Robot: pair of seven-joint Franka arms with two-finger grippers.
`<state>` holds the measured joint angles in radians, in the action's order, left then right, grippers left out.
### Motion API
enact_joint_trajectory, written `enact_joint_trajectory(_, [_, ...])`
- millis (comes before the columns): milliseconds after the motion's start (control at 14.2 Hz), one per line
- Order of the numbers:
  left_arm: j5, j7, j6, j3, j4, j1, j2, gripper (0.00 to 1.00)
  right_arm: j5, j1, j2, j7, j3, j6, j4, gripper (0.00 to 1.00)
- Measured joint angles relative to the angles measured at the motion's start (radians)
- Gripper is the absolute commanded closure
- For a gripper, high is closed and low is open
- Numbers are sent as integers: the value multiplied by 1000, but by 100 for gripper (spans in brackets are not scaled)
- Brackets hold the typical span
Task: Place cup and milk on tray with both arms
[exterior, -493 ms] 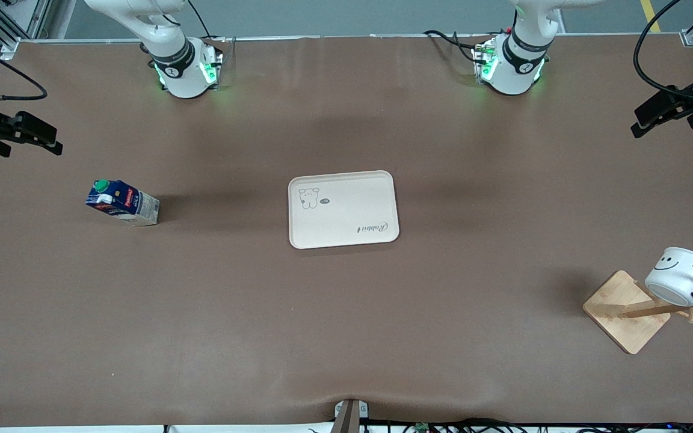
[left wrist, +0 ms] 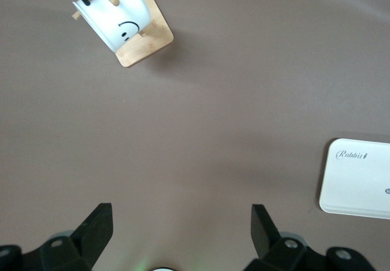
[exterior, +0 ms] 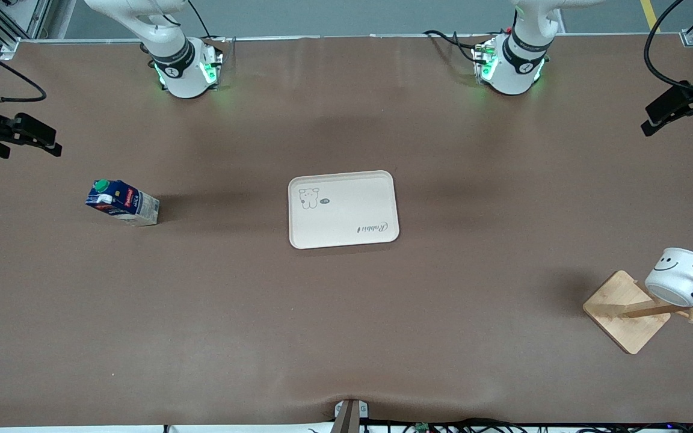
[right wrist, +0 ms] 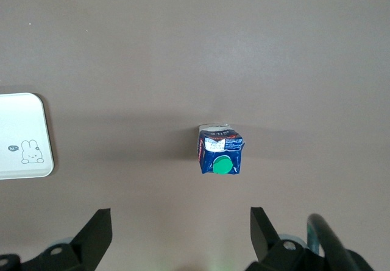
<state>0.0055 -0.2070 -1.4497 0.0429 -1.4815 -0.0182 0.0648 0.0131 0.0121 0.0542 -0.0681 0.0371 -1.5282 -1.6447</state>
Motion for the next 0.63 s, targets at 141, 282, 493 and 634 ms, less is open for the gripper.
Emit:
enact_joint_trajectory(141, [0, 18, -9, -33, -2, -7, -1, 0, 0, 0, -20, 0, 0, 3, 0, 0])
enact_joint_trajectory(282, [0, 58, -77, -48, -30, -51, -2, 0, 0, -1, -55, 0, -1, 1, 0, 0])
enact_joint_trajectory(493, [-59, 183, -271, -52, -153, -160, 0, 0, -1, -2, -88, -1, 0, -5, 2, 0])
enact_joint_trajectory(634, [-127, 255, -410, -55, -260, -226, 0, 0, -3, -2, -105, 0, 1, -4, 2, 0])
